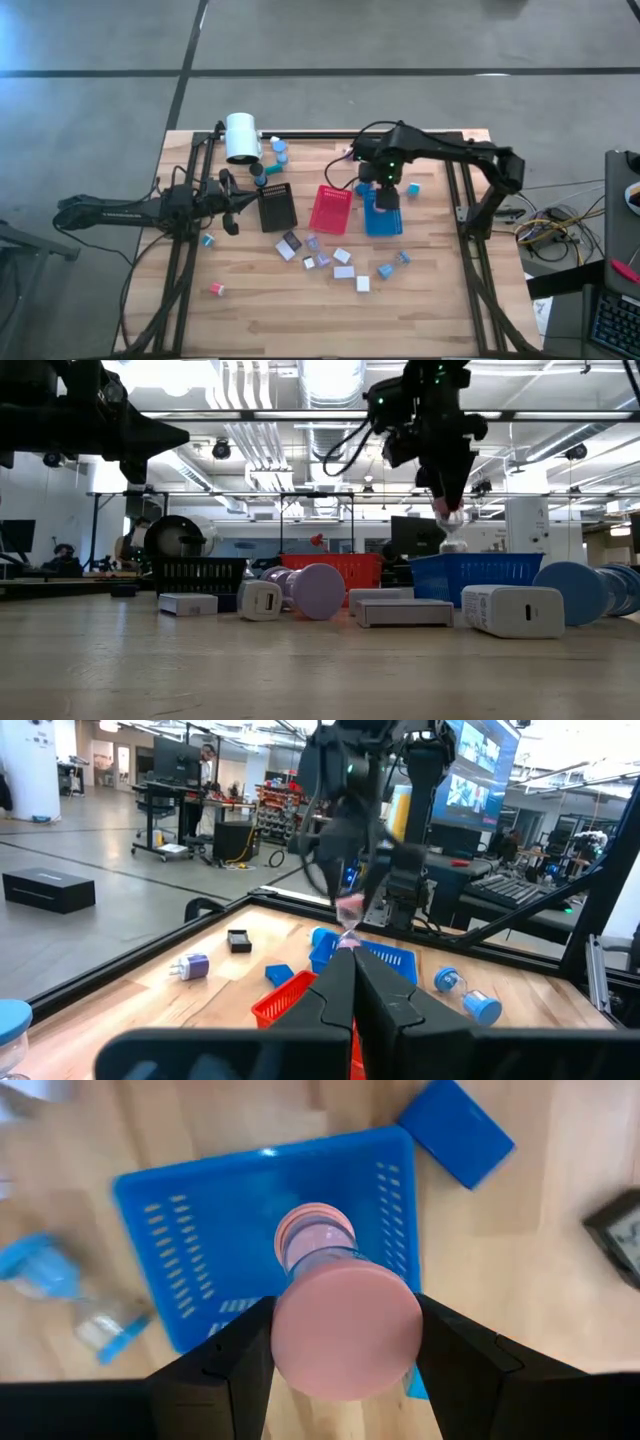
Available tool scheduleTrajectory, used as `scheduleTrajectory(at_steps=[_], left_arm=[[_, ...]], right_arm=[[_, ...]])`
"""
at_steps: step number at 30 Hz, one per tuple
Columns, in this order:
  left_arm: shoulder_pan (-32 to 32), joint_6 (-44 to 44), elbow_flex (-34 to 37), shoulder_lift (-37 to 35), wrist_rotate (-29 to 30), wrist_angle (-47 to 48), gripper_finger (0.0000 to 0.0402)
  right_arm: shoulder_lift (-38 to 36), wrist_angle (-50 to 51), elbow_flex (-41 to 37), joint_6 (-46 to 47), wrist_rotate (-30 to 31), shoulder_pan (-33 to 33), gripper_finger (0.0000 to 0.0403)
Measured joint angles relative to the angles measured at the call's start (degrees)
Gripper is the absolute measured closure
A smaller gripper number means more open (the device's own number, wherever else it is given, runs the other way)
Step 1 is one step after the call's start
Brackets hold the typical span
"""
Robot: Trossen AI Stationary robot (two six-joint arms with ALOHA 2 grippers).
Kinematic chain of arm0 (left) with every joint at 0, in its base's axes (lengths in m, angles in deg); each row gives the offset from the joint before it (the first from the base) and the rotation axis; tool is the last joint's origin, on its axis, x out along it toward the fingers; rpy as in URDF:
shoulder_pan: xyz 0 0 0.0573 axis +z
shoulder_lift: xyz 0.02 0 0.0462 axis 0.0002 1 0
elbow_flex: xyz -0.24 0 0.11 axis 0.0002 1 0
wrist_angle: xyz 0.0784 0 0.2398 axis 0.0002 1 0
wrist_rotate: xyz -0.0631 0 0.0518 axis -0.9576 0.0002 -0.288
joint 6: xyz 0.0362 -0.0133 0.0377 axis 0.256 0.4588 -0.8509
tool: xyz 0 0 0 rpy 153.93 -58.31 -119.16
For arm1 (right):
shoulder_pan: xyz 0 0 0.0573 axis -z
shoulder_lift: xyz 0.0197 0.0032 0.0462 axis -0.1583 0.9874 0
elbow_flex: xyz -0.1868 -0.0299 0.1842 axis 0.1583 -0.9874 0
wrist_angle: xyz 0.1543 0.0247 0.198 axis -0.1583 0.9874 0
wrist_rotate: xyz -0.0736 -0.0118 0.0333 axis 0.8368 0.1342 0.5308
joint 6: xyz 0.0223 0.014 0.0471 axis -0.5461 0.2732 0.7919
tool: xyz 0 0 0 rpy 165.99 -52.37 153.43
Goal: Pick & Place Office items
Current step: Put the pink hourglass into the blue bin
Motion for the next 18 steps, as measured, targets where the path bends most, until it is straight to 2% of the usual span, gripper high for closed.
scheduleTrajectory(at_steps=[18], left_arm=[[0.00,0.22,-0.01,0.00,-0.15,0.42,0.0396]], right_arm=[[6.44,-6.85,-0.23,7.90,4.91,-0.15,0.0209]])
